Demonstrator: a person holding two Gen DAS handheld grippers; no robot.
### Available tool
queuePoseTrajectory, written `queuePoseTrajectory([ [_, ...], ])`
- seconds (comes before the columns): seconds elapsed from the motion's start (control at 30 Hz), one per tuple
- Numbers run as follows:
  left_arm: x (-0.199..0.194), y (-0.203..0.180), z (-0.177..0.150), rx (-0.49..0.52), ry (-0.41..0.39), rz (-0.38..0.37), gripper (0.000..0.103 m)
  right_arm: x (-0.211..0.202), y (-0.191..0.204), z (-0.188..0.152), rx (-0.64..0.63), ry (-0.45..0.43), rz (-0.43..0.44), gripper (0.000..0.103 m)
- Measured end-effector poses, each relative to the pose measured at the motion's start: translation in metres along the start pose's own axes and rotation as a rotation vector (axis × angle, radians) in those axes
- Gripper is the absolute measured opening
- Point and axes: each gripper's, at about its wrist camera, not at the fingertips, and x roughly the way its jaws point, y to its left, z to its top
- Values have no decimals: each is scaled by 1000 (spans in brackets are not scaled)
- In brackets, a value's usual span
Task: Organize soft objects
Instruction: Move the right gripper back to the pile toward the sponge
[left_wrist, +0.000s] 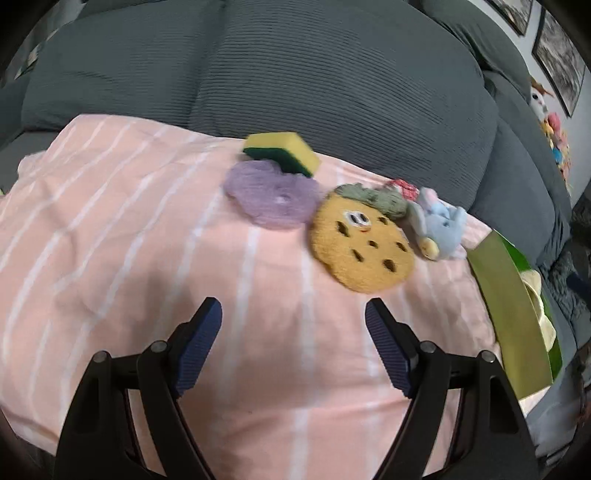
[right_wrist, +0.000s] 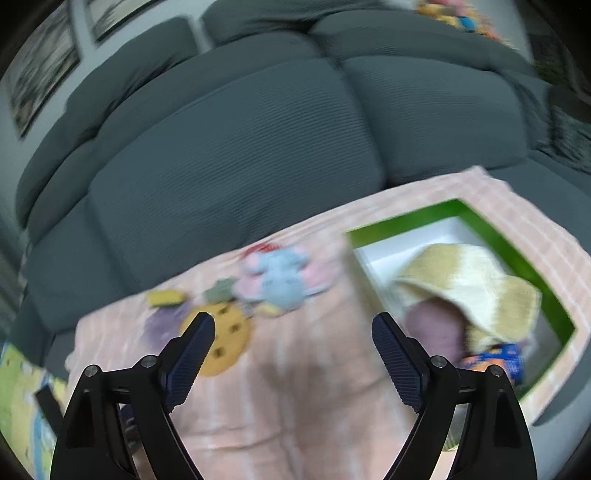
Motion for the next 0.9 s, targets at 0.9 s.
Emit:
queuePoseTrajectory([
  [0.9,38,48,-1,-200,99,-67,79,301,189,5,-107,506,304,78],
])
